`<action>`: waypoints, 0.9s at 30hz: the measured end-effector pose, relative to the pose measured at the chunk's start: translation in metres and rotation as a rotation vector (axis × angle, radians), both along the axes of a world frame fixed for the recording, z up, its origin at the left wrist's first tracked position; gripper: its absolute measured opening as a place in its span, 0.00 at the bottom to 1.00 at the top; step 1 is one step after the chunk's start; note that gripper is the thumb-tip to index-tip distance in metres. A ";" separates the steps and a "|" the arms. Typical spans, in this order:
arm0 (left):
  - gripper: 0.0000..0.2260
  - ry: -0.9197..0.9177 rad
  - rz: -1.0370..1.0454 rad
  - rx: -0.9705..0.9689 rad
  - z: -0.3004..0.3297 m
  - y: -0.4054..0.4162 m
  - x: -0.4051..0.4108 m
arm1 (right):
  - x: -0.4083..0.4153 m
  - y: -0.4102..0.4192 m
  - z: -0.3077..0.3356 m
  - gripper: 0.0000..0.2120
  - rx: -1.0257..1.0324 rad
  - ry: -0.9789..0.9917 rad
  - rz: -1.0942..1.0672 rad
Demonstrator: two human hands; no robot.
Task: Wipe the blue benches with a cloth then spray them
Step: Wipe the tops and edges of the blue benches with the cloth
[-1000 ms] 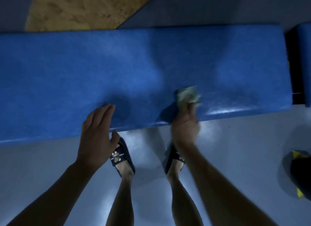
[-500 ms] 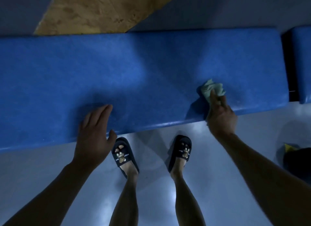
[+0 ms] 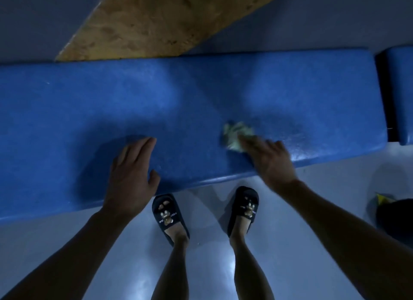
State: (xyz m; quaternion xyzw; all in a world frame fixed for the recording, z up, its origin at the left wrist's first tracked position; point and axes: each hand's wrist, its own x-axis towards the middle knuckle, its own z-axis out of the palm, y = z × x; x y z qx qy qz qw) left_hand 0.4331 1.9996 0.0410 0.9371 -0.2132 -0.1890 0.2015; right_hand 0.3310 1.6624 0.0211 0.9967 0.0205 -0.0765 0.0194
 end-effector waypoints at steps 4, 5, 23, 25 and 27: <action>0.29 -0.038 -0.025 -0.003 -0.007 0.007 0.004 | 0.006 -0.017 -0.002 0.36 0.038 -0.008 -0.819; 0.28 -0.040 -0.026 -0.003 -0.008 0.007 0.004 | 0.013 0.001 -0.007 0.36 0.085 -0.038 -0.937; 0.26 -0.125 0.044 -0.052 -0.020 -0.051 0.020 | -0.001 -0.119 0.006 0.38 -0.001 0.083 -0.812; 0.26 -0.116 0.041 -0.052 -0.018 -0.059 0.019 | 0.009 -0.102 -0.003 0.38 0.065 0.019 -1.005; 0.26 -0.112 0.027 -0.049 -0.016 -0.068 0.018 | 0.024 -0.056 -0.013 0.35 0.165 -0.073 -0.980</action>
